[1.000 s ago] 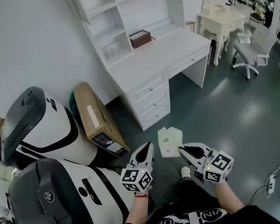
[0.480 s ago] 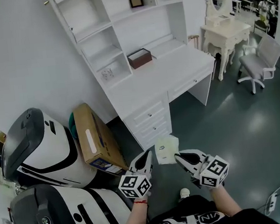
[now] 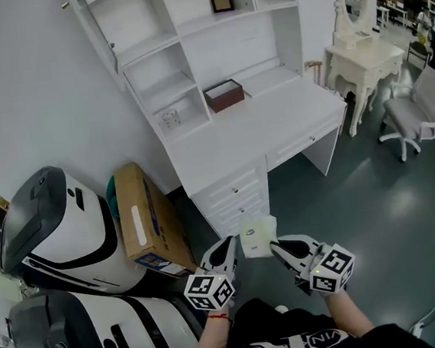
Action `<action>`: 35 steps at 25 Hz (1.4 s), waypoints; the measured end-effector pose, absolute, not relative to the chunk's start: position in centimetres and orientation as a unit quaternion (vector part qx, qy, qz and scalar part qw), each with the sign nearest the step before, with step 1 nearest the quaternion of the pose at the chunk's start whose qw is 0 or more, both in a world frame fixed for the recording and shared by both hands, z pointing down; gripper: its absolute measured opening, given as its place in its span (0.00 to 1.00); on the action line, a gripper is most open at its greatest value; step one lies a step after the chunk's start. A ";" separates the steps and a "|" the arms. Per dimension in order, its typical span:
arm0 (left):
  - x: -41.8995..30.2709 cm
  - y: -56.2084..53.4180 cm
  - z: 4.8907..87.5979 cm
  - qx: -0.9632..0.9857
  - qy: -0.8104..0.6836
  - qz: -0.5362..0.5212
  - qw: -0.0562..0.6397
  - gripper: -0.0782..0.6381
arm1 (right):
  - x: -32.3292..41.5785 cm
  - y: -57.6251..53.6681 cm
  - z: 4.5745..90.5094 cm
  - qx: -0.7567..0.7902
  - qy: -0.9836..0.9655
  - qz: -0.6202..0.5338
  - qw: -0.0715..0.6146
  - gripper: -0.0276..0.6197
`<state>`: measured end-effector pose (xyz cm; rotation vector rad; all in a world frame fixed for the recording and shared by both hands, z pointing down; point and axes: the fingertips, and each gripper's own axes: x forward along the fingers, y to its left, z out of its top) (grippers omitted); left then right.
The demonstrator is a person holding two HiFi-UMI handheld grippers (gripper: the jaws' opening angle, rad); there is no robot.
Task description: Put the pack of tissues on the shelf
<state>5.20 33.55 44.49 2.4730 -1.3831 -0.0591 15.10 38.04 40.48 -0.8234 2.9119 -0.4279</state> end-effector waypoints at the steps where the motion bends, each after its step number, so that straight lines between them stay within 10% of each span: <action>1: 4.9 33.2 44.7 0.860 -0.486 -0.020 0.156 0.12 | 15.0 37.6 40.6 -0.267 0.952 -0.143 0.043 0.05; 35: -2.9 -1.1 43.6 0.846 -0.504 -0.041 0.171 0.12 | 6.9 3.2 38.8 -0.236 0.961 -0.142 0.027 0.05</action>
